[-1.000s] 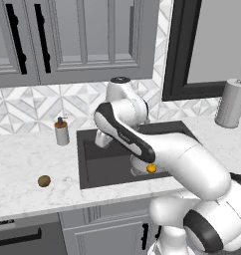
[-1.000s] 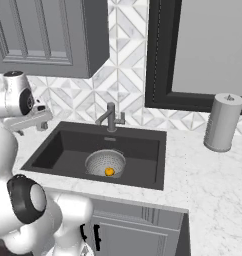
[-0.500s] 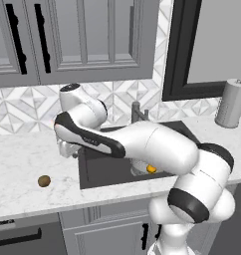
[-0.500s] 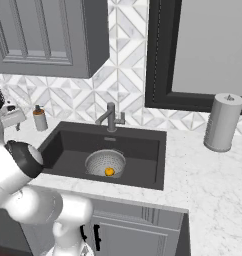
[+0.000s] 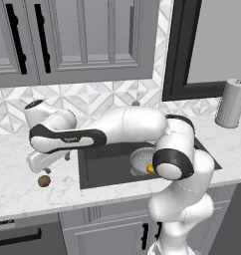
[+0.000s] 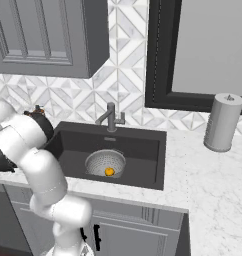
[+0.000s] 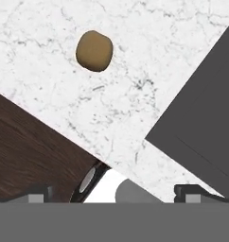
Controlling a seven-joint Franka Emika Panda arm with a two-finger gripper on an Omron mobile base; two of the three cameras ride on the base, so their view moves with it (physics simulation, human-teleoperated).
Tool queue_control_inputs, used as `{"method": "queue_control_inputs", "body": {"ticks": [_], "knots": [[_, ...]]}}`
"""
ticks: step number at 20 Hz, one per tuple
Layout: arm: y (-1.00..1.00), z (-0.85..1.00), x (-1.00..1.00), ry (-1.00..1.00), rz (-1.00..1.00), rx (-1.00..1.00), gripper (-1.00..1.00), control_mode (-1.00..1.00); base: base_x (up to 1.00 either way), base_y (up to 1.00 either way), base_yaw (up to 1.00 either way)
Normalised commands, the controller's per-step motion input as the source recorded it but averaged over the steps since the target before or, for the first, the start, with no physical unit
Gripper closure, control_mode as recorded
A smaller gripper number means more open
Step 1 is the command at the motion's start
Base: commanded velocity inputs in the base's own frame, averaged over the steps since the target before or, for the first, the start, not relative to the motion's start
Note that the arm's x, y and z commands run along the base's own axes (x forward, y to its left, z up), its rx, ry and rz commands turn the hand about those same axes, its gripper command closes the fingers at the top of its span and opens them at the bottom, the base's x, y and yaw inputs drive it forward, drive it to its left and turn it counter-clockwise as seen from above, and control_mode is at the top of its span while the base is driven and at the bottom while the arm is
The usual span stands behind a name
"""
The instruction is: Put the colander in the sink, put the kiwi, tangerine in the colander, and turn on the sink faucet and pour water over the colander.
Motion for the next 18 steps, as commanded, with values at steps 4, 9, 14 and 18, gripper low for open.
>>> {"method": "queue_control_inputs", "body": {"ticks": [4, 9, 14, 18], "knots": [[0.43, -0.61, 0.00, -0.06, -0.16, -0.14, -1.00, -1.00, 0.00, 0.00, 0.00], [0.19, -0.52, 0.05, -0.08, -0.21, -0.07, -1.00, -1.00, 0.00, 0.00, 0.00], [0.17, -0.28, 0.32, -0.08, -0.22, -0.02, -1.00, -1.00, 0.00, 0.00, 0.00], [0.03, -0.16, 0.43, -0.07, -0.25, 0.00, -1.00, -1.00, 0.00, 0.00, 0.00]]}}
